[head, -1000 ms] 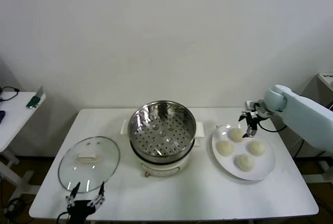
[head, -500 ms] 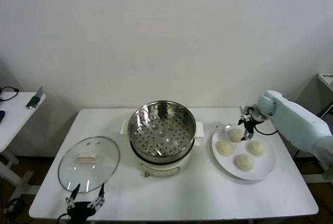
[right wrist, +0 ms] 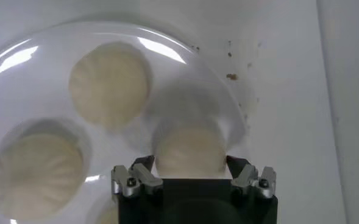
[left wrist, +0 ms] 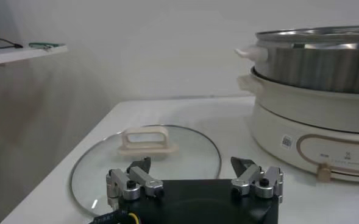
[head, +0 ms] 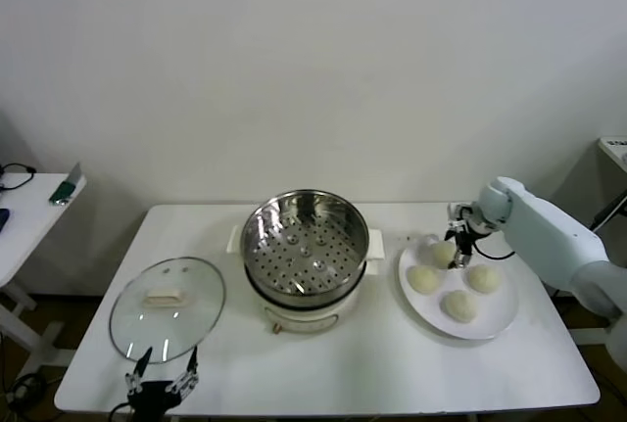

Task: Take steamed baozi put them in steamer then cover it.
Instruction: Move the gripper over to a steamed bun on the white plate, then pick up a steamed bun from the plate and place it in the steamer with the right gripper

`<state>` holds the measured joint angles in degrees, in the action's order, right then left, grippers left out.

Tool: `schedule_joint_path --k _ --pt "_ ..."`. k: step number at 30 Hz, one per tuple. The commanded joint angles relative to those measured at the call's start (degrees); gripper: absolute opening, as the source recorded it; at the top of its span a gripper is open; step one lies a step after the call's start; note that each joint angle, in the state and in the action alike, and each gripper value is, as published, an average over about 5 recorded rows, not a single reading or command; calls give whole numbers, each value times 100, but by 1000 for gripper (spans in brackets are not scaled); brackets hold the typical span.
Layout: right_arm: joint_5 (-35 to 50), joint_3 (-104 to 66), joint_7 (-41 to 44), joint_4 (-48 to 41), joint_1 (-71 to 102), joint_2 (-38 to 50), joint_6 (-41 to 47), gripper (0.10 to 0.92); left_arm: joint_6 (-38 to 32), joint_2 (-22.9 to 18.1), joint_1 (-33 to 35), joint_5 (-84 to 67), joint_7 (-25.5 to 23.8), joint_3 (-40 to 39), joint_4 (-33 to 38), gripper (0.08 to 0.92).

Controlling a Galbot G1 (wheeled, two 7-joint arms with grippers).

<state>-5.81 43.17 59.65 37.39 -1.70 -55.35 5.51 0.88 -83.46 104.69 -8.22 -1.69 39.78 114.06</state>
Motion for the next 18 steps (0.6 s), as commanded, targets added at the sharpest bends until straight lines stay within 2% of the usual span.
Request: schedule_joint_path --k 1,8,14,18 --pt "-95 25 29 -3 -30 -8 -71 748 24 -22 9 53 11 -14 15 823" --pt "73 892 163 853 -787 366 -261 735 36 -51 37 104 20 -53 41 823" --pt "1155 2611 256 1881 -2811 598 -824 735 41 -38 39 99 22 -48 110 823" --pt "1468 3297 340 2500 -4101 364 -1544 736 51 -11 43 75 22 -10 166 823"
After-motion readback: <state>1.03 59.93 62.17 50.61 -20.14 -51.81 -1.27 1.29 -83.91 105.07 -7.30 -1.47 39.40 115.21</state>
